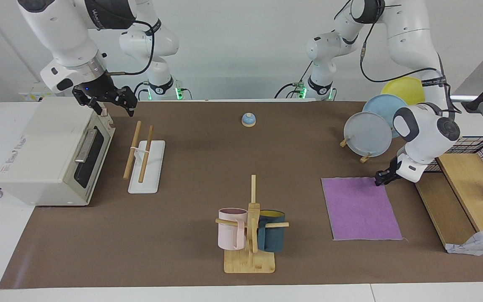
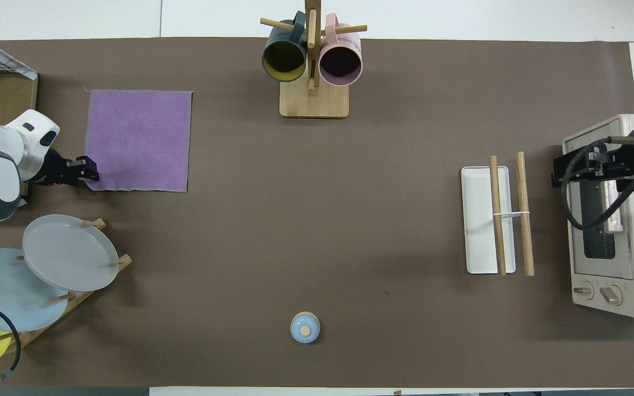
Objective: Fold towel and hang on rack
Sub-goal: 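Grasp the towel edge with the left gripper while the right gripper advances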
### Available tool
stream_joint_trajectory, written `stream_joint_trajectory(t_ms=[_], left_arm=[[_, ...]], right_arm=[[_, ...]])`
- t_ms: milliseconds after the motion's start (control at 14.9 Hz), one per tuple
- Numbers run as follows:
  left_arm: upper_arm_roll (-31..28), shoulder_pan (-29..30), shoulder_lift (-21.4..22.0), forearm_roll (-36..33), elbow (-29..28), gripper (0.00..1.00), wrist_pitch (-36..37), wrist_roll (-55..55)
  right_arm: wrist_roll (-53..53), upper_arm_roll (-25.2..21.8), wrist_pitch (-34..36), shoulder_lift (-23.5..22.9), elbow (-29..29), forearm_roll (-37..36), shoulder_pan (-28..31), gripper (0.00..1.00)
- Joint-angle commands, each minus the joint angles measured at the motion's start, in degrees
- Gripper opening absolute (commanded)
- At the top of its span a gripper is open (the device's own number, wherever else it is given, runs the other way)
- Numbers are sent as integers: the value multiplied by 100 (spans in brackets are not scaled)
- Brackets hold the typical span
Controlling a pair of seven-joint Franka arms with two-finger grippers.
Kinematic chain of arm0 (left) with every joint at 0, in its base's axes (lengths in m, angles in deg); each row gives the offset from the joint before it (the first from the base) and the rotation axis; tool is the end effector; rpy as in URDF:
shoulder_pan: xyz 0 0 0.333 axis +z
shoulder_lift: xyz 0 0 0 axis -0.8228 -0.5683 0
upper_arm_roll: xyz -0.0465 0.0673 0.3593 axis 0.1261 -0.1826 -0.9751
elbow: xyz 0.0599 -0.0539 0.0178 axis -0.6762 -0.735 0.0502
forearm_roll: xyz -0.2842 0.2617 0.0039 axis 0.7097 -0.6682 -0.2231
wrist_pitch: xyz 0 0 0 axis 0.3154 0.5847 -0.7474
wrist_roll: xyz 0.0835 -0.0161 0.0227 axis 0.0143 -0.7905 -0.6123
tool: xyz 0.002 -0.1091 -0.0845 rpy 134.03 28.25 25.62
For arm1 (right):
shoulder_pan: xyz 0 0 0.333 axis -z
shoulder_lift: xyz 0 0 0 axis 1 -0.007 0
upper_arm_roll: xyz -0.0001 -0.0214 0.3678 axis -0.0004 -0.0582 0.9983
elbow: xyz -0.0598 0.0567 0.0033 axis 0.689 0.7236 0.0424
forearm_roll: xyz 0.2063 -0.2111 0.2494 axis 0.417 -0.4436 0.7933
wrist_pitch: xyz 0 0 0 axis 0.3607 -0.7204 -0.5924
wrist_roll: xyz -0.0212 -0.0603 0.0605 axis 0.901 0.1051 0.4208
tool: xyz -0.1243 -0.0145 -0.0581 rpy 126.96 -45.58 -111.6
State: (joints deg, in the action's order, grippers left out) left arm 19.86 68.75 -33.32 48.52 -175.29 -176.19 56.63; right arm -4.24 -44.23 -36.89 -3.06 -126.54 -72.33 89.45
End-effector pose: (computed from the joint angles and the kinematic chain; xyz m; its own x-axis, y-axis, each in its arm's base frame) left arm 0.6220 0.0747 0.3224 0.9918 0.1210 -0.0422 0.1234 -0.9905 0.0607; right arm 0.5328 0.0267 0.6309 0.9923 -0.0726 -0.1001 -0.0723 -0.9974 0.0063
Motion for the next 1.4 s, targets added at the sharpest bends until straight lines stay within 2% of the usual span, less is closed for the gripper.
stream_joint_trajectory(t_ms=[0, 134, 268, 334, 669, 1003, 1204, 1338], left_arm=[[24, 59, 55, 79, -101, 32, -56, 66], [24, 59, 55, 79, -101, 22, -47, 66], [24, 59, 55, 79, -101, 3, -47, 83], [24, 59, 63, 79, -101, 0, -47, 92], [24, 6, 72, 70, -84, 0, -20, 197], [33, -81, 291, -96, 39, 0, 137, 329], [33, -528, 686, -648, 57, 0, 401, 513], [33, -1229, 898, -1114, 48, 0, 664, 462]], right_arm=[[150, 63, -250, 114, -151, 97, -256, 100], [10, 63, -497, 131, -256, 587, -310, 100], [-524, 63, -690, 210, -466, 1159, -310, 100], [-875, 63, -796, 236, -563, 1388, -311, 100], [-1878, 72, -1534, 544, -1319, 2662, -415, 100], [-3697, 72, -2324, 614, -1556, 3297, -994, 100], [-4278, 72, -2939, 641, -1750, 3516, -1408, 100], [-4683, 72, -3291, 623, -1794, 3535, -1715, 100]])
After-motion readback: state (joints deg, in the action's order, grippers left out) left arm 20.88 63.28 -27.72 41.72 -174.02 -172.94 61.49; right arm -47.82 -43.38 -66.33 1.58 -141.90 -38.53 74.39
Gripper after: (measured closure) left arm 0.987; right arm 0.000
